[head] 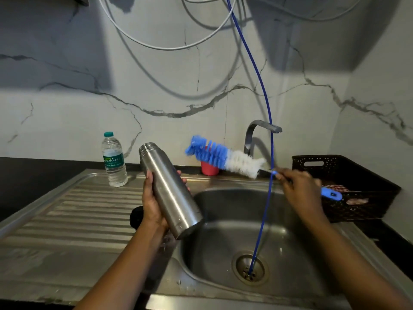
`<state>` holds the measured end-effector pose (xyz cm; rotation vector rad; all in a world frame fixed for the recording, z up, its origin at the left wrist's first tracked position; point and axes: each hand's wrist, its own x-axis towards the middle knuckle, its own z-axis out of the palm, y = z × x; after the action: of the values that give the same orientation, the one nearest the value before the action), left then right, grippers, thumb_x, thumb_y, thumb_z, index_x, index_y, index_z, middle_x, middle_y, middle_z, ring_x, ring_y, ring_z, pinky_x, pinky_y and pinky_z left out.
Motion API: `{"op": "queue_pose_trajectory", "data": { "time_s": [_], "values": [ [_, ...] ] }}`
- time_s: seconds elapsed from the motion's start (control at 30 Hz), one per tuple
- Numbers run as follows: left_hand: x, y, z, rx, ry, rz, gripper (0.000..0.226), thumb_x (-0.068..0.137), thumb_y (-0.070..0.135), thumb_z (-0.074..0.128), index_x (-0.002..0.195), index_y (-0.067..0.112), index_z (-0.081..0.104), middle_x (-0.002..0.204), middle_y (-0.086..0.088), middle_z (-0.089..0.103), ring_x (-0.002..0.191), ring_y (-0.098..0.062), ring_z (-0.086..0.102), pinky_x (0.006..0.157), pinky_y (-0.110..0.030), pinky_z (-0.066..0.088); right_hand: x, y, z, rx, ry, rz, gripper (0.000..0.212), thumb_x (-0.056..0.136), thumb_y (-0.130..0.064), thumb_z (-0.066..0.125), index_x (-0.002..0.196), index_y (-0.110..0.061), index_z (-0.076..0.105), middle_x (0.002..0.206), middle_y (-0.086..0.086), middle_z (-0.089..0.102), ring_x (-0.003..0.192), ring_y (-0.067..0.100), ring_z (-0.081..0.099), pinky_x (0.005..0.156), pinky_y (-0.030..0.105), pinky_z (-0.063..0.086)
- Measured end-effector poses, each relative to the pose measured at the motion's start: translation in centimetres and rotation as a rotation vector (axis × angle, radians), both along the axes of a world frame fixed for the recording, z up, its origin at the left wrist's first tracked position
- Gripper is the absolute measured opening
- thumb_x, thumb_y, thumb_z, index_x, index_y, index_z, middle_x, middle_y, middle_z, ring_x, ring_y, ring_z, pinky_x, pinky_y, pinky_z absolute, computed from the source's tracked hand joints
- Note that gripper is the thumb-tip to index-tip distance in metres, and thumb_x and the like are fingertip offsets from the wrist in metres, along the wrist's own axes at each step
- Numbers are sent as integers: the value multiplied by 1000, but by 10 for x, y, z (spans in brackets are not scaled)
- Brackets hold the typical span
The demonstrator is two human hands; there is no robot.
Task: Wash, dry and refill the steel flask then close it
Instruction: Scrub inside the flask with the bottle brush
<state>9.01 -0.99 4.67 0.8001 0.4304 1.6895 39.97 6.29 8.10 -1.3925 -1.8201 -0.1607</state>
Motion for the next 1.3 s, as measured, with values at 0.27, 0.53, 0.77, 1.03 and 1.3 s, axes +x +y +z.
{"op": "queue_pose_trajectory", "data": {
  "time_s": [0.27, 0.53, 0.77, 1.03, 1.3],
  "values": [
    [3, 4, -6, -158, 17, 176, 98, 41, 66, 83, 117, 10, 56, 90, -12, 63, 73, -25, 64, 67, -35, 56, -69, 16, 125, 203, -576, -372, 13, 91, -23, 56, 101, -20, 65, 88, 7, 62, 93, 26, 52, 82, 38, 35],
    [8, 9, -19, -262, -41, 209, 122, 31, 64, 86, 132, 6, 48, 89, -16, 64, 72, -28, 65, 64, -38, 57, -134, 72, 165, 129, -1093, -448, 18, 94, -14, 44, 100, -15, 61, 102, 5, 66, 106, 26, 53, 95, 34, 32],
    [2, 12, -25, -299, -35, 160, 118, 35, 65, 85, 132, 11, 48, 92, -15, 64, 75, -28, 64, 67, -40, 57, -165, 96, 153, 126, -1218, -390, 21, 95, -15, 43, 107, -16, 61, 111, 5, 65, 115, 26, 49, 103, 34, 25],
    [6, 11, -24, -324, -7, 148, 113, 35, 68, 83, 127, 8, 52, 84, -13, 67, 68, -25, 67, 59, -35, 57, -149, 83, 180, 175, -1201, -431, 16, 94, -16, 47, 102, -13, 61, 106, 6, 66, 110, 25, 52, 100, 35, 29],
    [5, 7, -23, -341, -2, 155, 74, 80, 61, 52, 130, 7, 49, 85, -14, 66, 66, -25, 67, 57, -35, 58, -110, 52, 196, 163, -1023, -499, 9, 92, -17, 53, 85, -11, 56, 91, 8, 67, 96, 26, 57, 90, 35, 35]
  ]
}}
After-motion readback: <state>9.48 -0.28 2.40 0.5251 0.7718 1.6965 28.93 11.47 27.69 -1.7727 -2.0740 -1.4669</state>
